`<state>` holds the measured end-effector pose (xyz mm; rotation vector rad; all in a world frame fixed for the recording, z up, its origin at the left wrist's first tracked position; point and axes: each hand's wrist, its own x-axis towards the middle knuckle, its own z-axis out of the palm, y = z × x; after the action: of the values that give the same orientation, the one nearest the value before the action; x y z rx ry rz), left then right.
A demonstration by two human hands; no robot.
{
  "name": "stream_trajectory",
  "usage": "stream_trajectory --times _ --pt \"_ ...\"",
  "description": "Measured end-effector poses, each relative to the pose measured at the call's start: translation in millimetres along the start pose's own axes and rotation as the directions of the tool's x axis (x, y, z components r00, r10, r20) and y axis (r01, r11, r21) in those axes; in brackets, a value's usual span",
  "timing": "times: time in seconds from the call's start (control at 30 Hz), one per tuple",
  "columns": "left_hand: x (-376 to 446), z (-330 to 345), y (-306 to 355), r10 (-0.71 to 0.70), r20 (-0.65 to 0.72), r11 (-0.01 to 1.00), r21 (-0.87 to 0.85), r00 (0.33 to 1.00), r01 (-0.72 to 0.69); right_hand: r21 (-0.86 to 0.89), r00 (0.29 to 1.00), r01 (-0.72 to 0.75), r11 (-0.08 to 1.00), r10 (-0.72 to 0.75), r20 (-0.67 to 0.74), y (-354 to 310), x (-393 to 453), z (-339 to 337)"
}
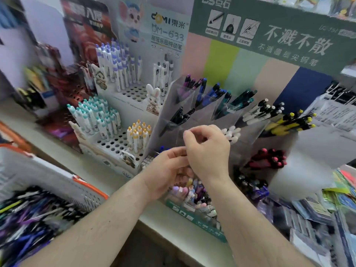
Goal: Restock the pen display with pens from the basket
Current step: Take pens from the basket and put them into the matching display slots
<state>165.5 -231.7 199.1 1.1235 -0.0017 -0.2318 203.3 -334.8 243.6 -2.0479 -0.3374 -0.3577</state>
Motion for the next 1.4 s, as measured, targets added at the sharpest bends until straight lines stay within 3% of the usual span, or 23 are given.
stream_trajectory --times 0.17,0.33,0.53,0.63,0.73,0.87,0.97,1.07,1.2,1.4 --pt "-46 -44 -1 0.037 -0.255 0.999 0.013 0.966 -0.035 0.119 0.974 -0.079 0.990 0.051 0.219 -12 -18 62" --pt "-104 -86 -16 0.023 -0.529 0.999 0.031 0.848 -0.008 0.129 0.885 -0.098 0.987 0.027 0.464 -25 -56 123" --pt "-167 -133 -37 -0.024 -0.664 0.986 0.110 0.747 0.129 0.048 0.733 0.006 0.999 -0.037 0.679 -27 -105 184" --pt "-187 -167 -53 -0.086 -0.734 0.946 0.151 0.673 0.286 0.004 0.721 0.106 0.994 -0.080 0.689 -20 -119 211" --pt "-208 -210 -79 -0.198 -0.775 0.811 0.215 0.601 0.544 -0.111 0.740 0.201 0.973 -0.077 0.668 -9 -131 229" --pt "-231 -254 -116 -0.338 -0.720 0.501 0.408 0.607 0.763 -0.246 0.723 0.343 0.907 -0.088 0.685 2 -151 241" --pt "-234 -267 -139 -0.466 -0.671 0.242 0.530 0.576 0.813 -0.301 0.743 0.412 0.860 -0.126 0.657 7 -160 247" --pt "-229 -270 -158 -0.557 -0.607 0.032 0.665 0.566 0.746 -0.384 0.737 0.454 0.804 -0.097 0.669 6 -160 255" --pt "-216 -266 -180 -0.568 -0.586 -0.055 0.728 0.578 0.684 -0.409 0.750 0.441 0.799 -0.078 0.656 7 -162 257" --pt "-206 -259 -204 -0.572 -0.571 -0.039 0.736 0.589 0.675 -0.421 0.788 0.442 0.792 -0.118 0.605 12 -166 260"
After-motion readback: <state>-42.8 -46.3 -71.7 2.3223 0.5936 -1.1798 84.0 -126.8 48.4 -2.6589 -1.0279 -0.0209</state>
